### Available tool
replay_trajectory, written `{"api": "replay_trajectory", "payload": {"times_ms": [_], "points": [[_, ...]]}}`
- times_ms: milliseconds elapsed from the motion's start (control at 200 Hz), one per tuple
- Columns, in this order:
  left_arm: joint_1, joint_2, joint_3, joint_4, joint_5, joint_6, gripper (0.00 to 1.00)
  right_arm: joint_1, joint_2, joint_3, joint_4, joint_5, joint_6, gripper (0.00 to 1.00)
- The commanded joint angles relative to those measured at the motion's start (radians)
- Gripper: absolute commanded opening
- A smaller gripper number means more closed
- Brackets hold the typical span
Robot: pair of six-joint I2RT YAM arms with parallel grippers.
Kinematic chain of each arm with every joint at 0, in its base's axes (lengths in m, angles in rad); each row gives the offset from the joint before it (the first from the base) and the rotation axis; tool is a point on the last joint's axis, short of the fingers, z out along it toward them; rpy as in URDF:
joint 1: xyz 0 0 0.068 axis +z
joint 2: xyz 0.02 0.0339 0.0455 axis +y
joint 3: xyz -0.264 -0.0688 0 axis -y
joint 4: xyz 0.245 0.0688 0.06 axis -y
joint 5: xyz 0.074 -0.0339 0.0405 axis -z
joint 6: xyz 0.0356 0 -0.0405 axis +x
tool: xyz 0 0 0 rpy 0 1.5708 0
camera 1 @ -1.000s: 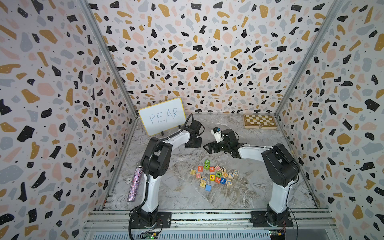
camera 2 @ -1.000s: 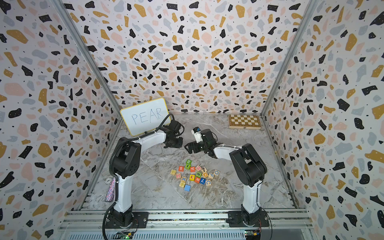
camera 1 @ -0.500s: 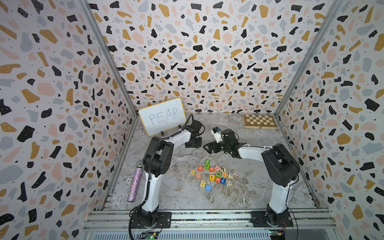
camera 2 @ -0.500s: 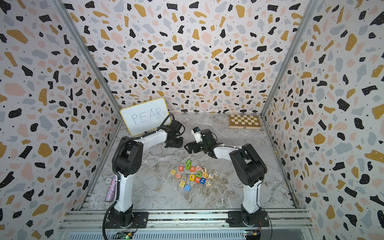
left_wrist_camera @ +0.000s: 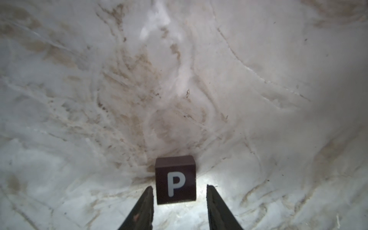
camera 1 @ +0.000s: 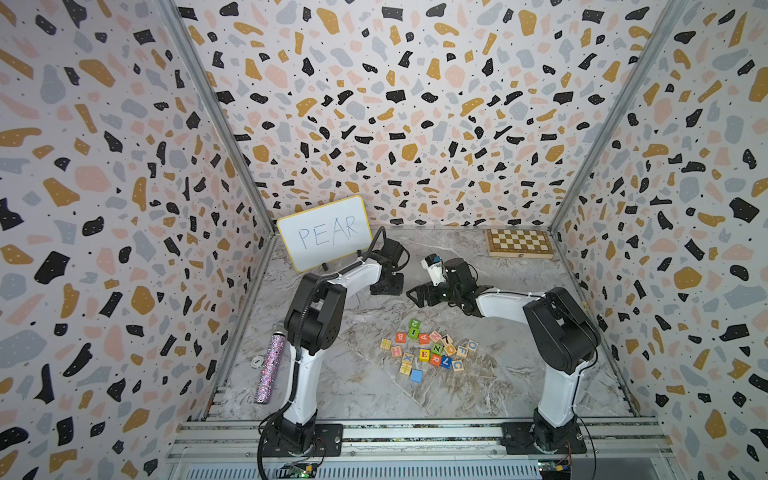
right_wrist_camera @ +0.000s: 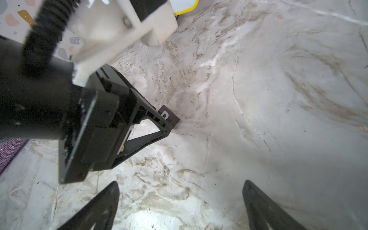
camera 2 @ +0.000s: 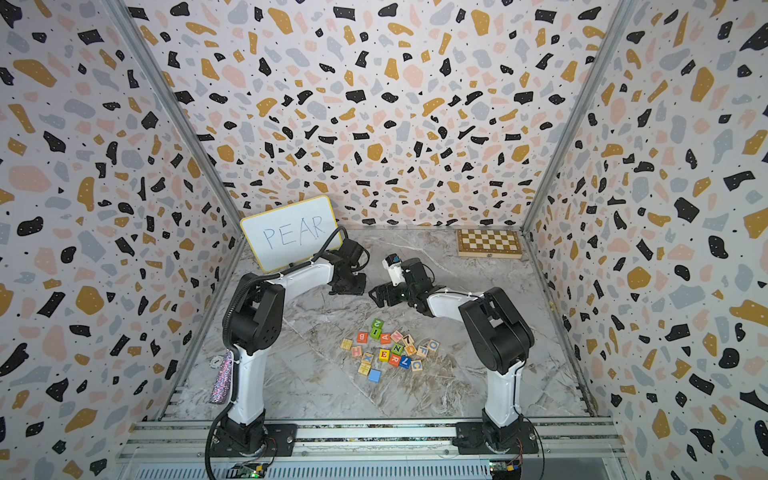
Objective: Spell the uppercase word “pear” with letter blocks
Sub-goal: Place the letter block at the center of the board, then pick up the letter block from the center of the board.
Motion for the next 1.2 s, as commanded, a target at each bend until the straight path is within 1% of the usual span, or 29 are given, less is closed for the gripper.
{"api": "replay_trajectory", "payload": {"times_ms": [0, 125, 260, 325, 416, 491, 521, 611, 706, 861, 1016, 1082, 1132, 1197], "points": [[0.005, -0.124, -0.022, 0.006, 0.029, 0.007, 0.47, 0.010, -0.105, -0.034, 0.017, -0.002, -0.025, 0.97], [0.005, -0.239, -0.085, 0.035, 0.033, 0.022, 0.51, 0.031, -0.183, -0.087, 0.037, 0.008, -0.057, 0.98], [0.004, -0.364, -0.157, 0.065, 0.050, 0.033, 0.52, 0.061, -0.261, -0.130, 0.034, 0.039, -0.084, 0.98], [0.004, -0.426, -0.209, 0.095, 0.078, 0.053, 0.53, 0.072, -0.303, -0.168, 0.048, 0.040, -0.089, 0.98], [0.002, -0.501, -0.271, 0.115, 0.090, 0.082, 0.56, 0.092, -0.397, -0.291, 0.171, 0.028, -0.090, 0.98], [0.002, -0.564, -0.324, 0.130, 0.090, 0.105, 0.62, 0.105, -0.470, -0.377, 0.239, 0.041, -0.089, 0.99], [0.002, -0.589, -0.348, 0.141, 0.092, 0.108, 0.65, 0.108, -0.492, -0.394, 0.240, 0.061, -0.082, 0.99], [0.001, -0.660, -0.417, 0.173, 0.117, 0.114, 0.65, 0.109, -0.545, -0.423, 0.200, 0.098, -0.064, 0.99], [-0.014, -0.713, -0.483, 0.188, 0.129, 0.106, 0.68, 0.111, -0.598, -0.454, 0.144, 0.131, -0.036, 0.98], [-0.066, -0.754, -0.544, 0.132, 0.125, 0.057, 0.69, 0.122, -0.721, -0.563, 0.103, 0.156, -0.006, 0.98], [-0.138, -0.777, -0.612, 0.115, 0.120, -0.021, 0.69, 0.168, -0.864, -0.679, 0.048, 0.213, -0.009, 0.99], [-0.181, -0.791, -0.644, 0.131, 0.098, -0.057, 0.70, 0.201, -0.929, -0.714, 0.008, 0.246, -0.005, 1.00], [-0.228, -0.800, -0.665, 0.152, 0.075, -0.076, 0.73, 0.225, -0.980, -0.743, -0.019, 0.265, 0.004, 1.00], [-0.277, -0.799, -0.680, 0.175, 0.064, -0.097, 0.73, 0.246, -1.041, -0.776, -0.056, 0.293, 0.031, 1.00]]}}
